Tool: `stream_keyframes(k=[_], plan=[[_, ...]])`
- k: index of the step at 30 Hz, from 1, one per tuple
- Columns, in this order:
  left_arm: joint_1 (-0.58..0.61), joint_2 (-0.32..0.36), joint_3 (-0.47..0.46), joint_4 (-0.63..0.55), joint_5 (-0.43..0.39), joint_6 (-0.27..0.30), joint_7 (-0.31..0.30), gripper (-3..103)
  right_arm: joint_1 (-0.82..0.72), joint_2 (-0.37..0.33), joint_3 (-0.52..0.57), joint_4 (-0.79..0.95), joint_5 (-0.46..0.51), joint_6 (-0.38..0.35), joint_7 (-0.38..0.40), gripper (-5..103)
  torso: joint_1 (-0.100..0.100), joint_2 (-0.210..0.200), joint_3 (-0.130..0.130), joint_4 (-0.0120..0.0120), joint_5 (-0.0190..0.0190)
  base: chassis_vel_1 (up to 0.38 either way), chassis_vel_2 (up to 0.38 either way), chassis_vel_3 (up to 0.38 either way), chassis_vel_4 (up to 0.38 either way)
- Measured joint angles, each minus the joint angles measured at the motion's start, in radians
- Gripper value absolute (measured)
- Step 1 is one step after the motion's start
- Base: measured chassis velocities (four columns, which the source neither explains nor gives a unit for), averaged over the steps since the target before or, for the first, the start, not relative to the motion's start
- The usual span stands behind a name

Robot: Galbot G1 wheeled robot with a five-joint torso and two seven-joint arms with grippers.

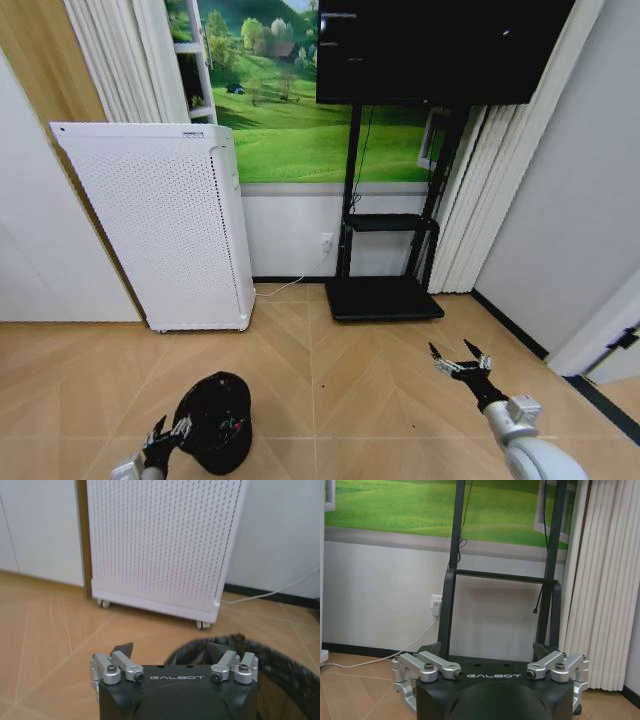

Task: Pick up the trash bin and place the garbage on the floor into it.

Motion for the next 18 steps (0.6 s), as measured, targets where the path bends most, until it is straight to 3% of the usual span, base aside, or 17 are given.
stream_keyframes(k=[1,3,6,9,11,18], plan=[[0.0,0.0,0.0,0.0,0.0,0.0,0.0,81,0.0,0.0,0.0,0.0,0.0,0.0,0.0,100,0.0,0.0,0.0,0.0,0.0,0.0,0.0,0.0,0.0],[-0.003,0.018,-0.034,-0.046,0.058,-0.016,0.023,96,0.0,0.0,0.0,0.0,0.0,0.0,0.0,100,0.0,0.0,0.0,0.0001,0.0002,0.0,0.0,0.0,0.0],[-0.027,0.04,-0.062,-0.082,0.118,-0.054,0.044,100,0.0,0.0,0.0,0.0,0.0,0.0,0.0,100,0.0,0.0,0.0,0.0001,0.0002,0.0,0.0,0.0,0.0],[-0.038,0.048,-0.068,-0.091,0.131,-0.072,0.053,100,0.0,0.0,0.0,0.0,0.0,0.0,0.0,100,0.0,0.0,0.0,0.0,0.0002,0.0,0.0,0.0,0.0],[-0.087,0.08,-0.073,-0.112,0.136,-0.118,0.07,100,0.0,0.0,0.0,0.0,0.0,0.0,0.0,100,0.0,0.0,0.0,-0.0001,0.0002,0.0,0.0,0.0,0.0],[-0.177,0.113,-0.037,-0.107,0.09,-0.124,0.067,100,0.0,0.0,0.0,0.0,0.0,0.0,0.0,100,0.0,0.0,0.0,-0.0001,0.0001,0.0,0.0,0.0,0.0]])
